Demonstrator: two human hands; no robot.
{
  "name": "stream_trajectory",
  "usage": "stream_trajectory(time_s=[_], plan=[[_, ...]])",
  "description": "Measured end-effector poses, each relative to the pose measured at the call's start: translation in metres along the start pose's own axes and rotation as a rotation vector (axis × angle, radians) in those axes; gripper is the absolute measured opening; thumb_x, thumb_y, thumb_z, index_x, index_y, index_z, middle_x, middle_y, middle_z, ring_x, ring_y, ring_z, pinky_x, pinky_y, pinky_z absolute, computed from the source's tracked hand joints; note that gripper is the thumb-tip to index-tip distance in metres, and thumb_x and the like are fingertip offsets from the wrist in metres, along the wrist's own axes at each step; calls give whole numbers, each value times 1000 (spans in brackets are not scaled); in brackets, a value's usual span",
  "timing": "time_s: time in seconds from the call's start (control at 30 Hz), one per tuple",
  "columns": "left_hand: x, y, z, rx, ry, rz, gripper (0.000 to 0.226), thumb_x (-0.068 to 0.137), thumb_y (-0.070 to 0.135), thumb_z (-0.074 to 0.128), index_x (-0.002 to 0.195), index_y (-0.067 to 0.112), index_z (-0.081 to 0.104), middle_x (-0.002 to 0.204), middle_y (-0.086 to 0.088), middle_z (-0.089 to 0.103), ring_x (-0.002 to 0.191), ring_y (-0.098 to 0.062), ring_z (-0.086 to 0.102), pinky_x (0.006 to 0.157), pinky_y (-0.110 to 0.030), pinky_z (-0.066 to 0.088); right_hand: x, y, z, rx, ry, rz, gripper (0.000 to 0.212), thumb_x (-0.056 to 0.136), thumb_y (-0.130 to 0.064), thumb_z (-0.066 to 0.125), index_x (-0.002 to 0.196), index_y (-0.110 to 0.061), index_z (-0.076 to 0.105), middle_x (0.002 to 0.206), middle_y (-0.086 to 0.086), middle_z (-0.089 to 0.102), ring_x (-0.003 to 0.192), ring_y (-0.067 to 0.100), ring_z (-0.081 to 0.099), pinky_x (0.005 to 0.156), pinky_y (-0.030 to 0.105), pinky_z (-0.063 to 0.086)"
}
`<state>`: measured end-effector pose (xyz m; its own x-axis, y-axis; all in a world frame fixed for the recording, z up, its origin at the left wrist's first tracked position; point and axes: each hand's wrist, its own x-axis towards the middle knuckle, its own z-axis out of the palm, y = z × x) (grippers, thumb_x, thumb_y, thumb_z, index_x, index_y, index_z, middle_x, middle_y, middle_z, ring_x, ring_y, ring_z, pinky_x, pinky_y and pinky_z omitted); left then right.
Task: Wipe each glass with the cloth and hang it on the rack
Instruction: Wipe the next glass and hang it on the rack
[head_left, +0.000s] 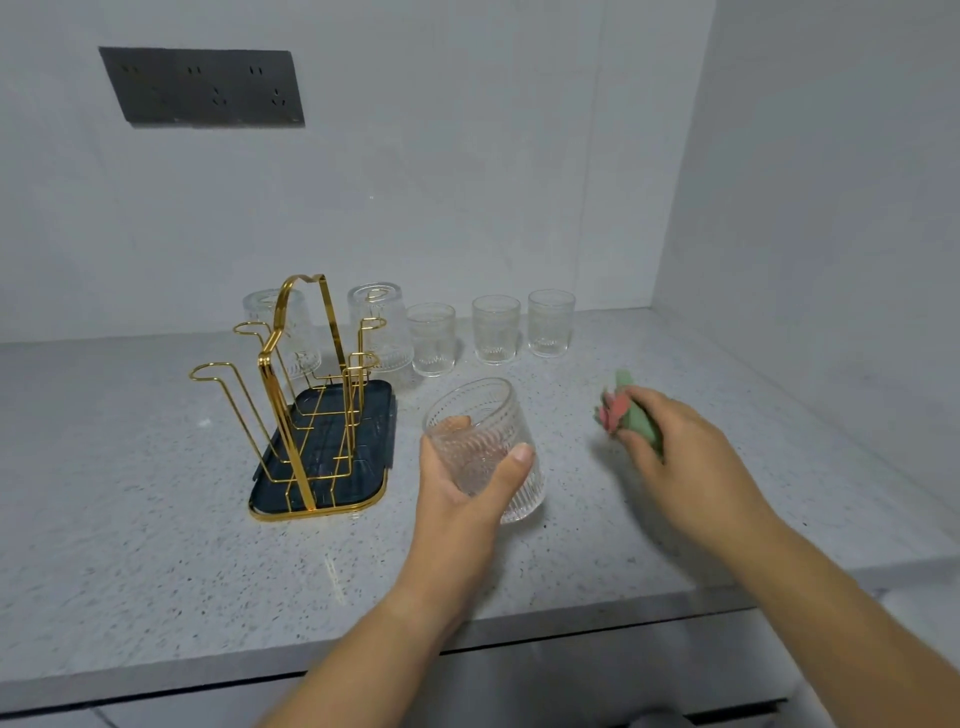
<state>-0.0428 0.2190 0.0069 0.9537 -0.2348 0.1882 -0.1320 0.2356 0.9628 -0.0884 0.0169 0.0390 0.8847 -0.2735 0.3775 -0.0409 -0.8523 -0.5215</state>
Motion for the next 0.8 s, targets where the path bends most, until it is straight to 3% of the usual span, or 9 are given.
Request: stream_trajectory(time_s=[0.1,0.23,0.4,0.47,0.57,0.63,0.73,0.8], plan=[[5,2,0,-19,-44,-35,68,74,31,79,136,24,53,113,12,78,106,-2,73,80,-11,55,11,34,1,-262,-129,74,45,101,-34,58,144,-25,53,122,5,63,106,24,58,90,39,49],[10,5,0,-52,-78,-76,61,77,21,80,133,19,56,112,7,79,102,-5,75,76,-12,56,9,51,11,-210,-306,162,52,98,-45,60,146,-25,54,132,3,60,117,21,57,100,34,45],[14,7,-4,-29,-110,-92,59,76,20,80,131,20,59,114,5,79,103,-6,75,77,-12,55,6,43,16,-93,-129,138,45,96,-51,57,132,-26,65,140,-4,59,132,21,49,112,39,38],[15,9,-6,-14,-122,-96,60,74,23,81,130,20,61,113,5,79,103,-7,75,77,-12,55,3,24,14,-6,-29,67,36,98,-48,55,125,-28,69,134,-12,61,129,14,49,110,32,34],[16,15,-8,-5,-139,-82,56,73,23,81,127,21,62,111,6,80,102,-7,75,78,-13,56,-4,-14,17,332,-35,83,26,100,-44,54,111,-31,72,109,-20,71,106,4,64,100,32,50],[16,25,-8,2,-155,-44,53,74,22,79,125,21,62,107,9,81,100,-5,76,78,-13,56,-9,-34,24,656,-148,187,29,99,-46,53,110,-29,73,102,-11,77,101,11,71,96,38,57],[14,45,-10,-4,-178,26,53,75,21,76,124,18,60,101,9,80,95,-5,76,77,-15,56,-13,-56,37,1184,-417,371,50,100,-51,42,126,-17,69,115,10,77,103,30,73,91,49,57],[12,60,-14,-1,-186,67,53,76,20,79,125,18,59,101,8,80,95,-7,76,77,-17,57,-15,-74,41,1466,-587,392,59,103,-56,34,135,-16,64,127,21,70,102,37,68,85,47,54]])
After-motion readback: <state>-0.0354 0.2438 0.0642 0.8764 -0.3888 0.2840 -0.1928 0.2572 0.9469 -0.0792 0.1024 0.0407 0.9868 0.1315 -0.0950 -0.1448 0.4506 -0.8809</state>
